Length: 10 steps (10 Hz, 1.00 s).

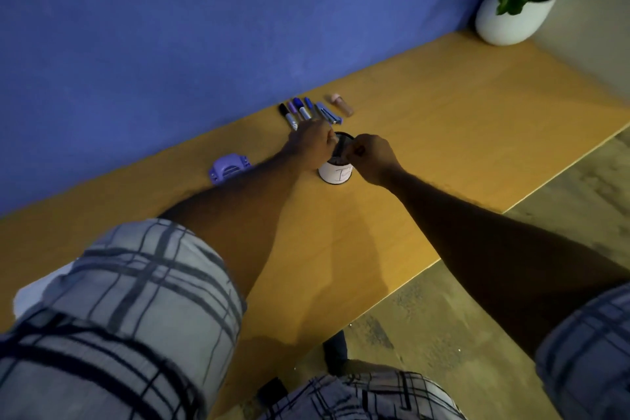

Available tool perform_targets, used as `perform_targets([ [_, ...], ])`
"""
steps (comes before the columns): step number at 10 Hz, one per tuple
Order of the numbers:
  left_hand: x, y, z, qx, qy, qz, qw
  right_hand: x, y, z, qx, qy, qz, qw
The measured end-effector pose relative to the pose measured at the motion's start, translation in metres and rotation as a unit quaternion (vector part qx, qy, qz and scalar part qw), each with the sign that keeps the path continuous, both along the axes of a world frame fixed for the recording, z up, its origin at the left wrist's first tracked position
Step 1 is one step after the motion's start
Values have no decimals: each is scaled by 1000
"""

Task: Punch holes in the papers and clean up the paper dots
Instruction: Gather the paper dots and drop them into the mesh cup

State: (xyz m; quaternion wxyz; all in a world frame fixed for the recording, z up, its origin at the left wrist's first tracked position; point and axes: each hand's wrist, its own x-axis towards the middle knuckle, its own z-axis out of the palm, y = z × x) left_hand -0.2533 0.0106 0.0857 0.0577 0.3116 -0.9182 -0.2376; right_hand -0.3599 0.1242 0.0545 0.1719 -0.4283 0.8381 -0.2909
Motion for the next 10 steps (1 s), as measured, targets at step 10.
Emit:
perform_targets([
  [10, -2, -18, 11, -22, -39, -40, 998, -21, -16, 20, 66, 110, 130, 983],
])
